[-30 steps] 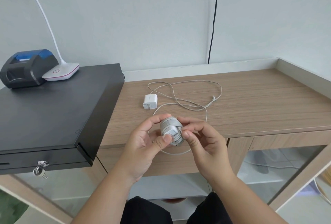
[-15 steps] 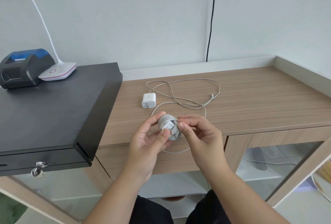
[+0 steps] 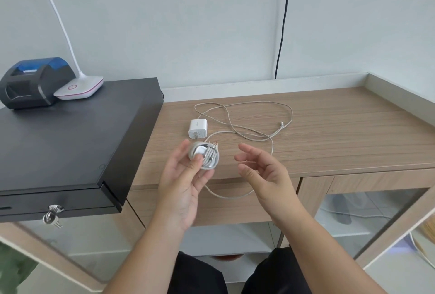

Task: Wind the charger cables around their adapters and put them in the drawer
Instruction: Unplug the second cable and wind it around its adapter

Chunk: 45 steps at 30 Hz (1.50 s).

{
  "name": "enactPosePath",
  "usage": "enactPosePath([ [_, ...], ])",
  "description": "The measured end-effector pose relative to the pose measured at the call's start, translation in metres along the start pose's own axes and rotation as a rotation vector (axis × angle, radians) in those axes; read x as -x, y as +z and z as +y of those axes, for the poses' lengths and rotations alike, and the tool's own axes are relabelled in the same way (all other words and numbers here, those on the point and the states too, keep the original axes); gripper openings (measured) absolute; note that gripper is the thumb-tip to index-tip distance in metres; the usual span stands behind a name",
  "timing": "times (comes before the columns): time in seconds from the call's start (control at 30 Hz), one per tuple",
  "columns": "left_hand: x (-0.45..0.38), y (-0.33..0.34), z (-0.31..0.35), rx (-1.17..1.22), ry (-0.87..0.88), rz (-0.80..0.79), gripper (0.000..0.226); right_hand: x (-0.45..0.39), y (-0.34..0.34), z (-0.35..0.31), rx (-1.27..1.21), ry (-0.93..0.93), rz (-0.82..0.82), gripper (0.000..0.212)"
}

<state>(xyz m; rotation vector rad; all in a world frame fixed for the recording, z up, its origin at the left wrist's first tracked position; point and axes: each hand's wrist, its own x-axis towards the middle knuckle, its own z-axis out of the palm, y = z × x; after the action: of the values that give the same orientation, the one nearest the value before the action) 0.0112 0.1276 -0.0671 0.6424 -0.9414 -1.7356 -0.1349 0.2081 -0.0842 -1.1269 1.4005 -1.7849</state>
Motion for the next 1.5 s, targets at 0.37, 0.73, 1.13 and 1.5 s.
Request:
enactPosePath([
  [0.37,-0.088,-0.039,0.041,-1.465,0.302,-0.034,0.079,-0.047,-0.023,0.001,0.673,-0.113,-0.016,0.023],
  [0.73,-0.11,-0.047,0.032,-1.054,0.208,0.032,0.045,-0.121,-0.009,-0.009,0.92,-0.029,-0.336,0.019],
  [1.13,-0.098,-0.068,0.016,-0.666,0.304,0.241,0.028,-0.204,0.053,0.018,0.966,0.12,-0.554,0.067],
  [1.5,-0.105,-0.068,0.019,-1.165,0.202,-0.134,0.052,-0.161,0.06,0.008,1.039,-0.054,-0.489,0.061],
])
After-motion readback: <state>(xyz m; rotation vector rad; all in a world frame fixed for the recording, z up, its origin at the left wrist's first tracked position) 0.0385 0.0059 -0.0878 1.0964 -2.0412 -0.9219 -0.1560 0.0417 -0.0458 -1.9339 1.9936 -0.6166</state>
